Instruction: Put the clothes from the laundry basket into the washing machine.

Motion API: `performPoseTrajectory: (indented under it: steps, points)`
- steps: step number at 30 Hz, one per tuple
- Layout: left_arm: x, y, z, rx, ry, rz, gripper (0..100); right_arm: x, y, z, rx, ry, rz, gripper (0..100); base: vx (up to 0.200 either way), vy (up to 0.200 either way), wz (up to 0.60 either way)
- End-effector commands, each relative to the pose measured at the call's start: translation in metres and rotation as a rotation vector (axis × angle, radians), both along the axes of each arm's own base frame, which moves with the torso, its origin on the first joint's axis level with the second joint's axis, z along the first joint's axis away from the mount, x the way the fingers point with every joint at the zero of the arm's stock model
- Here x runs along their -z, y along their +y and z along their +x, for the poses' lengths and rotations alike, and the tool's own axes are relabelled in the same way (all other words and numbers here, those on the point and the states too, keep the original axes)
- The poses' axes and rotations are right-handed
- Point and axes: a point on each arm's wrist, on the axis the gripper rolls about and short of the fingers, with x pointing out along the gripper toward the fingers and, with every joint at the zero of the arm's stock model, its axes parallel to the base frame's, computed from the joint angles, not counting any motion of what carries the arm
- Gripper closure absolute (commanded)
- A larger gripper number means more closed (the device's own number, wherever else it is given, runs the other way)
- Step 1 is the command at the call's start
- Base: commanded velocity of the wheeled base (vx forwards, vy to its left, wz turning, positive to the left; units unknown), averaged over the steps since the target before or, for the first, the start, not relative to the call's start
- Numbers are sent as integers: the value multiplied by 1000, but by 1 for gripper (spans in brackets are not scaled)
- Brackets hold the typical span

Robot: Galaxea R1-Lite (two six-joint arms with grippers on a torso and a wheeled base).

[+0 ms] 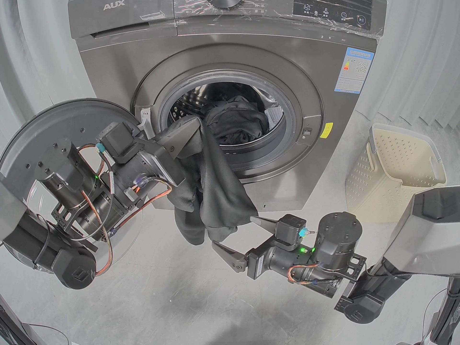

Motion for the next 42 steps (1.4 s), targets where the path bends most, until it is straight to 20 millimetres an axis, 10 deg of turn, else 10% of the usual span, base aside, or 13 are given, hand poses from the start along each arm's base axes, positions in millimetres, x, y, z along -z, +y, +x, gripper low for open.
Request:
performPoseTrajectory:
  steps: [1,16,42]
  points:
    - [-2,-1,1,1,-8,-5,100,19,20,11,-17,-5,-30,0,0,0,0]
    - [-5,0,-2,6,-16,-11,100,39,54,83,100,-90,-11,0,0,0,0]
    - [-6,2,-3,8,-9,-18,100,0,-52,144,407,-156,-3,0,0,0,0]
